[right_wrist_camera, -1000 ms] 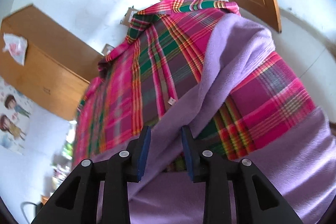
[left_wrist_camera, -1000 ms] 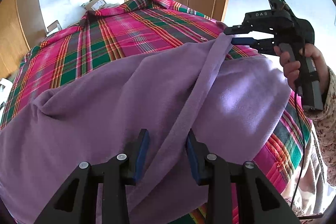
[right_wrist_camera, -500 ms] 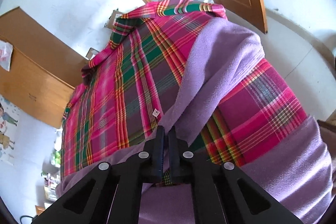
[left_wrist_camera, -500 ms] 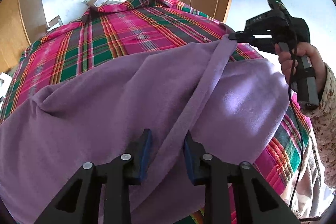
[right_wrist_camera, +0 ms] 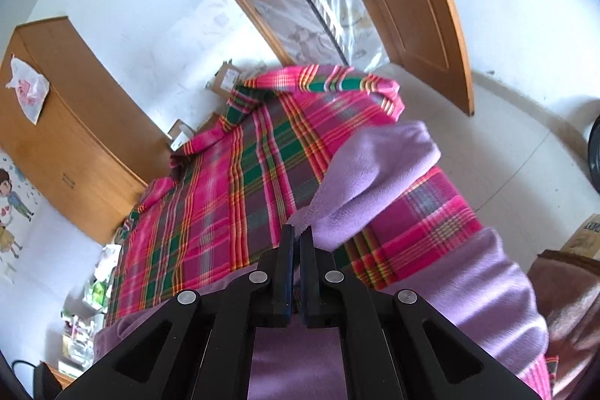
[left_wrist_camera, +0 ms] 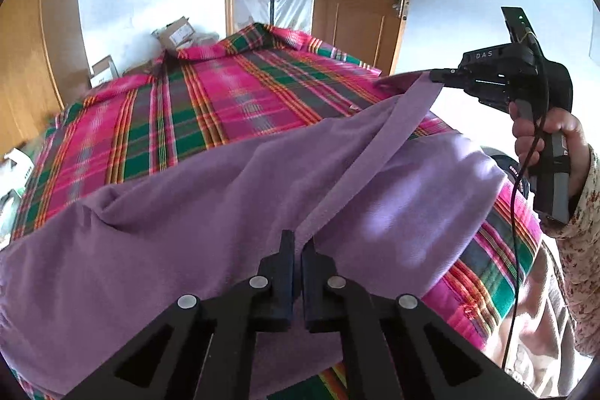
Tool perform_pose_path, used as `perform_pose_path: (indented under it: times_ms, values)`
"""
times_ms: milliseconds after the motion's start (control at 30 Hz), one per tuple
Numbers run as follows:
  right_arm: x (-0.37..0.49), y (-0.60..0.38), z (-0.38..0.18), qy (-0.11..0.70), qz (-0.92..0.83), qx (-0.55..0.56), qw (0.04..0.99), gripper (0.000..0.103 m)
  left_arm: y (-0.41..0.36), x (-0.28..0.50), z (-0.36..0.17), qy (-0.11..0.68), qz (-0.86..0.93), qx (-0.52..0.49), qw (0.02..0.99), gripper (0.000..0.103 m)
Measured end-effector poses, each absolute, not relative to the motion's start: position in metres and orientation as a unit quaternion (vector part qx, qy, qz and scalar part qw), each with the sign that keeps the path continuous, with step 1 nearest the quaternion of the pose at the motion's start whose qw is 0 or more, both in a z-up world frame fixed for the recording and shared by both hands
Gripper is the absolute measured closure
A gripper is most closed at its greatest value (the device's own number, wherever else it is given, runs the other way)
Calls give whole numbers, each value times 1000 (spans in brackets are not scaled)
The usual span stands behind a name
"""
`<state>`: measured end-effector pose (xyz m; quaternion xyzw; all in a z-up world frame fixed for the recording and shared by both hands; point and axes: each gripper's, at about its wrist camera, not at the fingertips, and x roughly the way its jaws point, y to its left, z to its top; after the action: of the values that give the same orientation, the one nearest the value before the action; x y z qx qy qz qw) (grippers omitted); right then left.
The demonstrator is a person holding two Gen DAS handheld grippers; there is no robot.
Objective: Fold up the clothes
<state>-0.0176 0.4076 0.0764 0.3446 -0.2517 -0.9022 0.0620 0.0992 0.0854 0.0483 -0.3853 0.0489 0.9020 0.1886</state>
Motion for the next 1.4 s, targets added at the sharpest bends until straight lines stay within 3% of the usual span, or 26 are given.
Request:
perform_pose_path:
  times_ms: [367,1400]
  values:
    - [45,411,91,-221,-927,300,36,100,87,125,55,62,902,-375,203,100]
    - [107,437,9,-263,-904,337,-6,100,95,142,12,95,873,-426,217,99]
